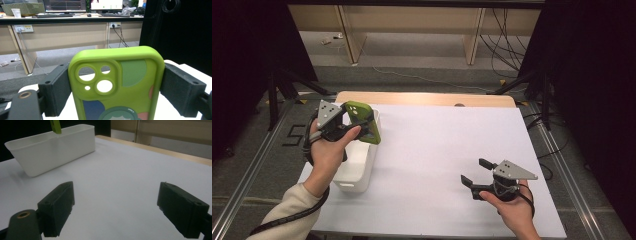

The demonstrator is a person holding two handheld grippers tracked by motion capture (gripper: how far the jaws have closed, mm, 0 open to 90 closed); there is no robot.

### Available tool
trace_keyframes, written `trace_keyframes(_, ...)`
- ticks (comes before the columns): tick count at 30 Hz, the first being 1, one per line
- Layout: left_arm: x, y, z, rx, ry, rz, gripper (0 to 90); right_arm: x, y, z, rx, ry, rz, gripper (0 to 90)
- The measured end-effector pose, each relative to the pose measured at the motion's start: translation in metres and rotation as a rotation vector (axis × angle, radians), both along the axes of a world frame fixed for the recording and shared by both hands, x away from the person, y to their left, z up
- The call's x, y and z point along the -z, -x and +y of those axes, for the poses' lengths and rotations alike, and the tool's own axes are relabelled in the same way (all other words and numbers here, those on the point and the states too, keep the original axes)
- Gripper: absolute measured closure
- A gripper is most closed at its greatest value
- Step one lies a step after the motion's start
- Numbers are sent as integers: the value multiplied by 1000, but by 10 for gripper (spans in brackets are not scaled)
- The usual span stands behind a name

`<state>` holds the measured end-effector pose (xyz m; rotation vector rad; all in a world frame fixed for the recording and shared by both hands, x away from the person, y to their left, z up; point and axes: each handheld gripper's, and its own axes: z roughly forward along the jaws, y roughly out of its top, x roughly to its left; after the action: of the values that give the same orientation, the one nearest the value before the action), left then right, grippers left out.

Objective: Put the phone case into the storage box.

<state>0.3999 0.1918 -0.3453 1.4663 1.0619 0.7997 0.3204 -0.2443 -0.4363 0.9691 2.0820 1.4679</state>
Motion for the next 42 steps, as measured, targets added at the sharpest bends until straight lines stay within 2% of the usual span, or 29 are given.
trace_keyframes(42, 0, -15, 20, -46, 8, 21, 157, 2, 0, 0, 5, 5, 9, 156)
